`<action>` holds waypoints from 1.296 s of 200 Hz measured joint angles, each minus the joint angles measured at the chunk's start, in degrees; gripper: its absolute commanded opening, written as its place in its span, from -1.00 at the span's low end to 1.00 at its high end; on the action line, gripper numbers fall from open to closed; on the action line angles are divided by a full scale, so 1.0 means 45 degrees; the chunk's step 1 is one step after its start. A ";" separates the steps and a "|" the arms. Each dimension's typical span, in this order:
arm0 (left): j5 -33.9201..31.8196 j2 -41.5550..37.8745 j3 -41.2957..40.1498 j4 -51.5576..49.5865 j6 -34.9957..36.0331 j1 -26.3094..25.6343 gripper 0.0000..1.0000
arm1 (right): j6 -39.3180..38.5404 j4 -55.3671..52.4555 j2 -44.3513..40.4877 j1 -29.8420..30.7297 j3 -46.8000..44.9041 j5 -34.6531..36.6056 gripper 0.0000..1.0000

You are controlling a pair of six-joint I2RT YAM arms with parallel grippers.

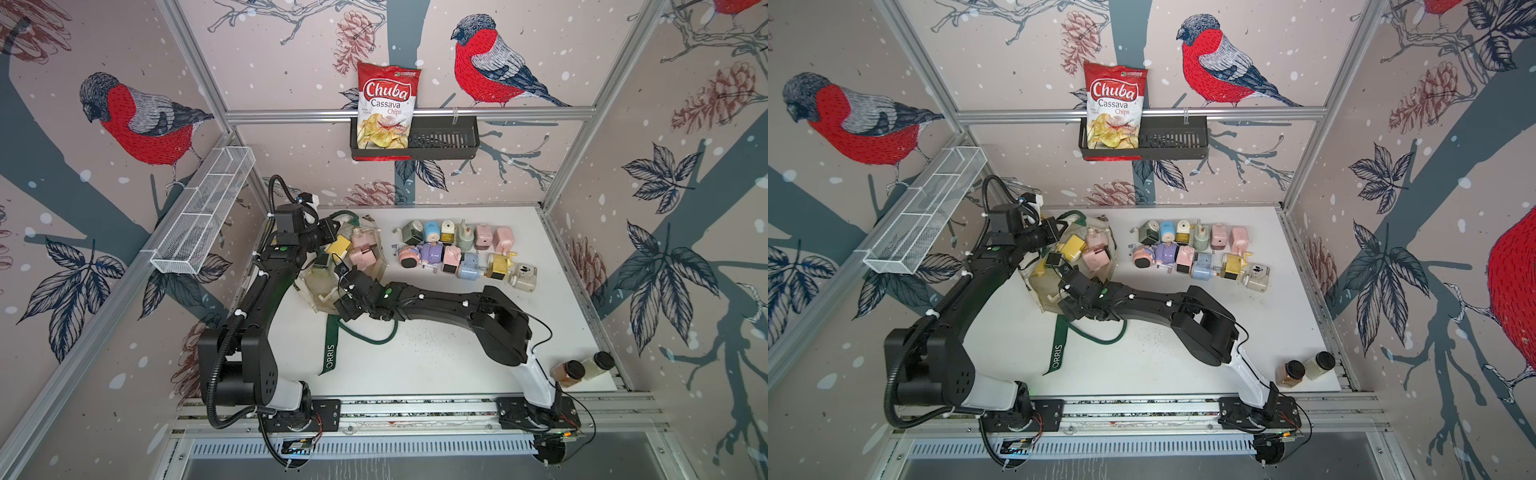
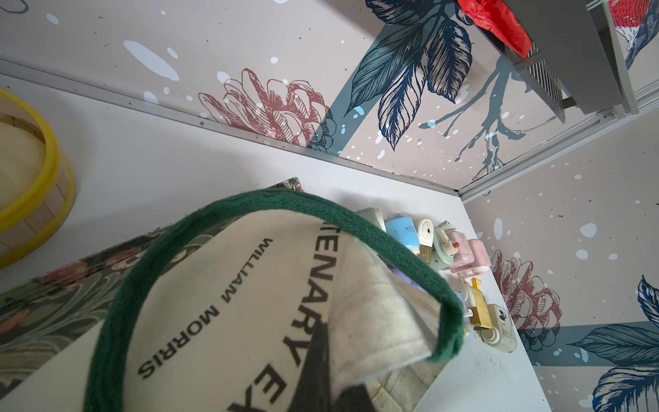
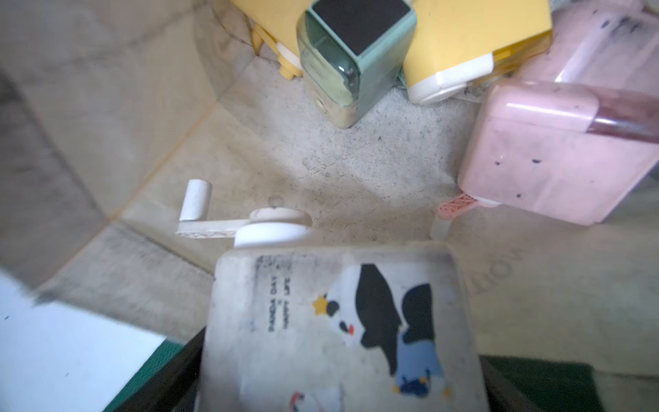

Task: Take out the pencil sharpeners from the tote bags
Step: Pick up the pencil sharpener from the canvas bag, then place the pencil sharpener at the center of the board.

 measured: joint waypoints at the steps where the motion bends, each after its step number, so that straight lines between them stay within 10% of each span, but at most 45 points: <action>1: -0.0010 0.0000 0.0000 0.0000 0.0000 0.0000 -1.00 | 0.0000 0.0010 -0.0034 0.0000 -0.0029 -0.0005 0.68; 90: -0.0253 0.0005 0.0015 0.0000 0.0223 0.0019 -1.00 | -0.1224 0.1326 -0.6421 -0.0364 -0.6081 -0.0811 0.68; 144: -0.0248 -0.0063 0.0015 -0.0005 0.0223 0.0019 -1.00 | -0.1234 0.2210 -0.9617 -0.3337 -0.9787 -0.1093 0.65; 259: -0.0175 -0.0087 0.0015 -0.0005 0.0194 0.0024 -1.00 | -0.2380 0.3021 -0.5561 -0.5217 -0.9175 -0.2628 0.65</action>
